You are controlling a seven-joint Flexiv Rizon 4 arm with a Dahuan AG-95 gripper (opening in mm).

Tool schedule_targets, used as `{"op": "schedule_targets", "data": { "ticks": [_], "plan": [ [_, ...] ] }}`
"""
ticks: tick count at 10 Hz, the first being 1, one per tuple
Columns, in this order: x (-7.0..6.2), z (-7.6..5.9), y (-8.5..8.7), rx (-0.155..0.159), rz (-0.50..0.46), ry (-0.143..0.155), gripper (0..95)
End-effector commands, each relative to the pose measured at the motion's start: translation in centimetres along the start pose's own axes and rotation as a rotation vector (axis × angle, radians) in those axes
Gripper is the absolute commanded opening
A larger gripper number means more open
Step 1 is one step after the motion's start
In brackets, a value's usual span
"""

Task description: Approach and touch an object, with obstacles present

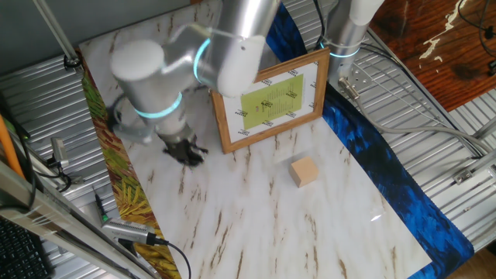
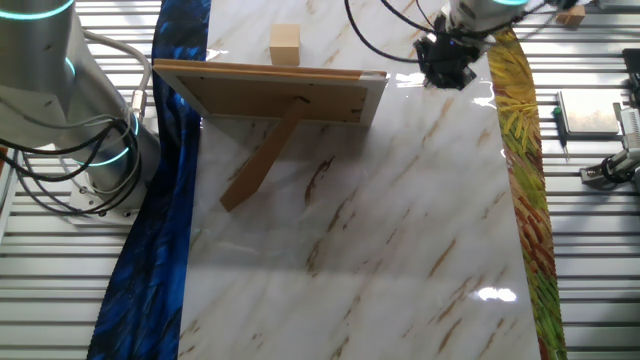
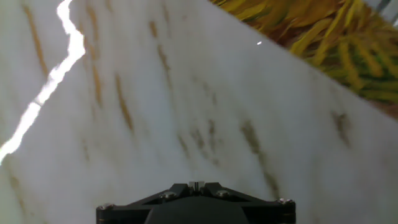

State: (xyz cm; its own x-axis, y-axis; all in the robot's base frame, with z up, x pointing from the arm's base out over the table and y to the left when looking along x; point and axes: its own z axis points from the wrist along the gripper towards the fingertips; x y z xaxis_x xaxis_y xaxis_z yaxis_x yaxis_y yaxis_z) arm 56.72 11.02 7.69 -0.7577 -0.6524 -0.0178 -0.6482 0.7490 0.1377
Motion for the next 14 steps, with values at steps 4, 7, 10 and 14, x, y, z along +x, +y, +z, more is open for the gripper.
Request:
{"op": "schedule_targets", "data": {
  "ticks": [4, 7, 10, 14],
  "plan": [
    [7.2, -1.4, -4.6, 0.04, -0.117, 0.022, 0.0],
    [7.2, -1.4, -4.6, 0.041, -0.025, -0.012, 0.0],
    [7.5, -1.3, -4.8, 0.061, 0.06, -0.008, 0.0],
    [15.1, -1.0, -9.8, 0.059, -0.06, -0.001, 0.0]
  ]
}}
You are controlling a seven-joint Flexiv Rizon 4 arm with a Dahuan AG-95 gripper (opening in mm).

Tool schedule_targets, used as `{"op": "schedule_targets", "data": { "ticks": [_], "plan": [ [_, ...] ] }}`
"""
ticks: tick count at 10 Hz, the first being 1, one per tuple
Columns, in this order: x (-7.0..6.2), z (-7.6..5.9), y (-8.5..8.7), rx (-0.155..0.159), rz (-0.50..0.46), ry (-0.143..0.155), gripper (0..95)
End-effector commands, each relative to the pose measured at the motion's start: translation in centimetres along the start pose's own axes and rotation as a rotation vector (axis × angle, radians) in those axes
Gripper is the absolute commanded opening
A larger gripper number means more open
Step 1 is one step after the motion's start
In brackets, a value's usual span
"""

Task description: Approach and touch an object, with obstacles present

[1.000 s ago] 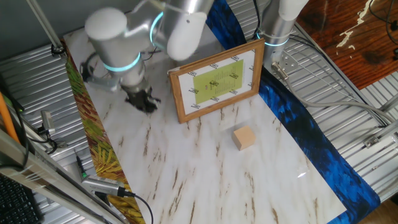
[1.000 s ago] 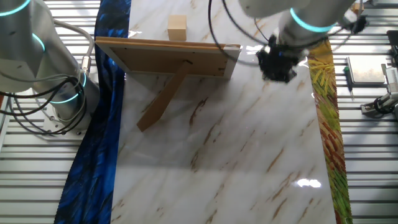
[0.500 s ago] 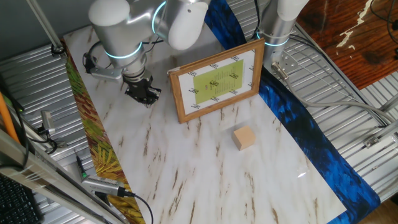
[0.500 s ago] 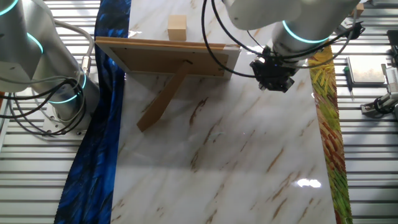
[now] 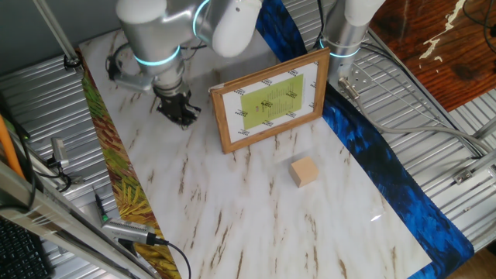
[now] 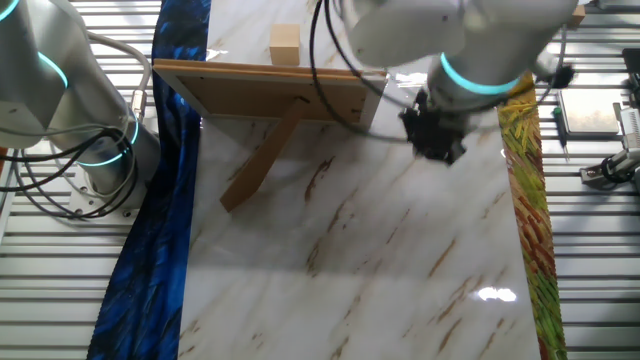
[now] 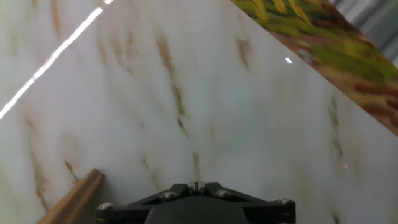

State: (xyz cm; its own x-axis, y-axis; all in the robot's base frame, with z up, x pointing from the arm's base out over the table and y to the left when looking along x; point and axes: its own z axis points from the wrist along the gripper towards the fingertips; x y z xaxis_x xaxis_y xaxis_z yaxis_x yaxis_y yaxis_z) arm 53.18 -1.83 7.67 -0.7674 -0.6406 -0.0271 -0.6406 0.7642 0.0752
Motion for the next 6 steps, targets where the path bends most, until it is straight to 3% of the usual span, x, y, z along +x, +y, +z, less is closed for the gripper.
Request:
{"op": "schedule_targets", "data": {
  "ticks": [1, 2, 3, 6],
  "plan": [
    [5.4, 0.4, -3.0, -0.01, -0.083, 0.002, 0.0],
    [7.5, 0.6, -3.3, -0.006, -0.093, 0.002, 0.0],
    [8.2, 0.6, -3.2, -0.003, -0.091, 0.005, 0.0],
    [8.2, 0.6, -3.2, -0.006, -0.02, 0.0, 0.0]
  ]
}}
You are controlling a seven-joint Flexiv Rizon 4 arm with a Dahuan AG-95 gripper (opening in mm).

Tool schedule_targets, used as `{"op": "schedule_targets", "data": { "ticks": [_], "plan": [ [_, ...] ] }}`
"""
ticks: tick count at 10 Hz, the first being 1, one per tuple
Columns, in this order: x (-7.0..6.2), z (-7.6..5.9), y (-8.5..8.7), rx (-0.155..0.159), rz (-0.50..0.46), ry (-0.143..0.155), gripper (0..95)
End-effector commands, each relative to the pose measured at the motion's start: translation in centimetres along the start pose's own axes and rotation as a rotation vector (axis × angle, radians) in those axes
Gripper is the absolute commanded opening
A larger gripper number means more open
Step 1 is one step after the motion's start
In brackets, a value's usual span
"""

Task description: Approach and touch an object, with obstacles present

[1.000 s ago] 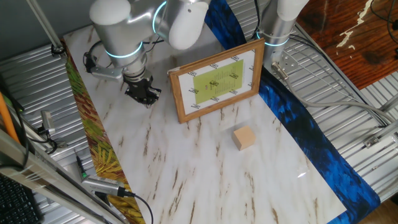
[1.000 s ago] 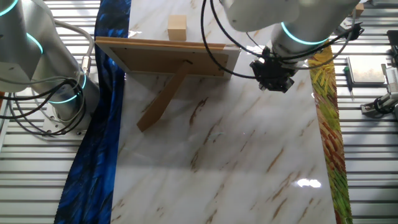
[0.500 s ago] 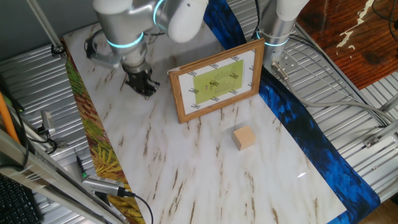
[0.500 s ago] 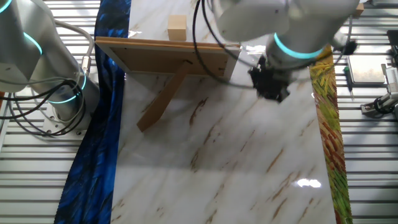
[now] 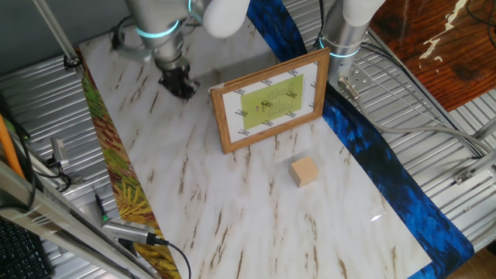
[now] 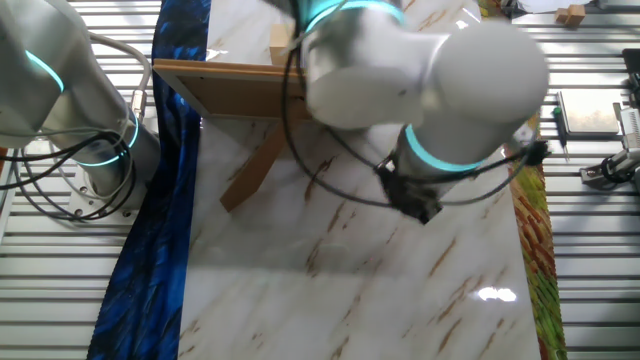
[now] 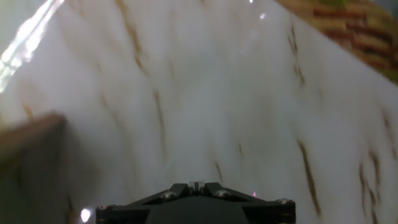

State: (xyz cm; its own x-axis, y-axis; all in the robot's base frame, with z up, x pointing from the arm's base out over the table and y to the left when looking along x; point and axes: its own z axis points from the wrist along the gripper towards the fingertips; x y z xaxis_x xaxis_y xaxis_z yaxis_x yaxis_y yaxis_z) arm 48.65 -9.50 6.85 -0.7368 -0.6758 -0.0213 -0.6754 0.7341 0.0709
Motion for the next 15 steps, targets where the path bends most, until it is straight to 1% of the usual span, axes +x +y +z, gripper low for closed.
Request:
{"op": "schedule_targets", "data": {
  "ticks": [1, 3, 4, 5, 6, 7, 8, 9, 10, 11, 13, 15],
  "plan": [
    [-0.2, 0.2, -0.2, -0.009, 0.049, -0.006, 0.0],
    [-0.2, 0.2, -0.2, -0.006, 0.095, -0.007, 0.0],
    [-0.2, 0.4, 0.3, 0.002, 0.1, -0.002, 0.0],
    [1.2, 0.9, 0.9, 0.009, 0.108, 0.006, 0.0],
    [2.4, 1.0, 1.1, 0.009, 0.109, 0.009, 0.0],
    [4.3, 1.1, 1.4, 0.009, 0.108, 0.012, 0.0],
    [5.8, 1.1, 1.5, 0.009, 0.106, 0.01, 0.0],
    [7.9, 0.9, 1.8, 0.011, 0.085, 0.001, 0.0],
    [8.3, 0.8, 1.6, 0.008, 0.079, -0.003, 0.0],
    [9.0, 0.6, 1.4, 0.01, 0.063, 0.002, 0.0],
    [9.3, 0.5, 1.3, 0.009, 0.054, 0.006, 0.0],
    [9.8, 0.3, 1.1, 0.008, 0.022, 0.008, 0.0]
  ]
}}
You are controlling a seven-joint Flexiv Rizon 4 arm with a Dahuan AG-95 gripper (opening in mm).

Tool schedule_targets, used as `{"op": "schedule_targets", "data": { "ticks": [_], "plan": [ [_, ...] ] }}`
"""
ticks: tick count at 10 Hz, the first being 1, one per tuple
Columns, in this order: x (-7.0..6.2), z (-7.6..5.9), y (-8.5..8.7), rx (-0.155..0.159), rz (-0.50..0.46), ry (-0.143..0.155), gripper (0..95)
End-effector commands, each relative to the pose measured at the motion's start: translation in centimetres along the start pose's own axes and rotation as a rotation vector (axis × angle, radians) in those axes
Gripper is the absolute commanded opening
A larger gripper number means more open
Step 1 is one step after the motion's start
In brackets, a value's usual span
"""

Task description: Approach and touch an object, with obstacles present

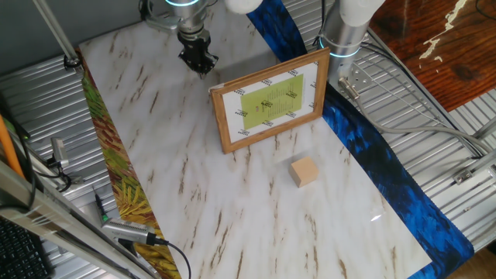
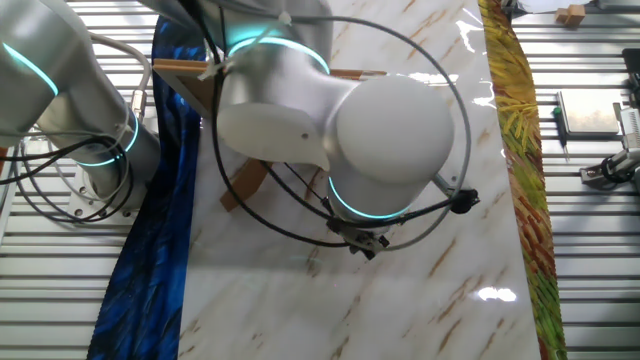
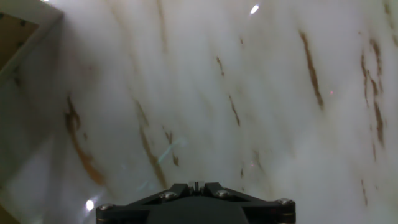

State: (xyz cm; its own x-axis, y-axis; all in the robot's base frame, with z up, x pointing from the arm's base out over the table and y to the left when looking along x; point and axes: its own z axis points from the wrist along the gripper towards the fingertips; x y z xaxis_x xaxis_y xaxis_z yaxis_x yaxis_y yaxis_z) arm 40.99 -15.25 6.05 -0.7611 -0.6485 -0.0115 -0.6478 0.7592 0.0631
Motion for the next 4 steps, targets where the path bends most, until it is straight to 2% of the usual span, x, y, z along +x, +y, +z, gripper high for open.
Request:
{"op": "schedule_targets", "data": {
  "ticks": [1, 4],
  "plan": [
    [0.44, -0.35, 0.09, 0.0, -0.027, 0.001, 0.0],
    [0.45, -0.24, 0.09, 0.0, -0.04, 0.001, 0.0]
  ]
}}
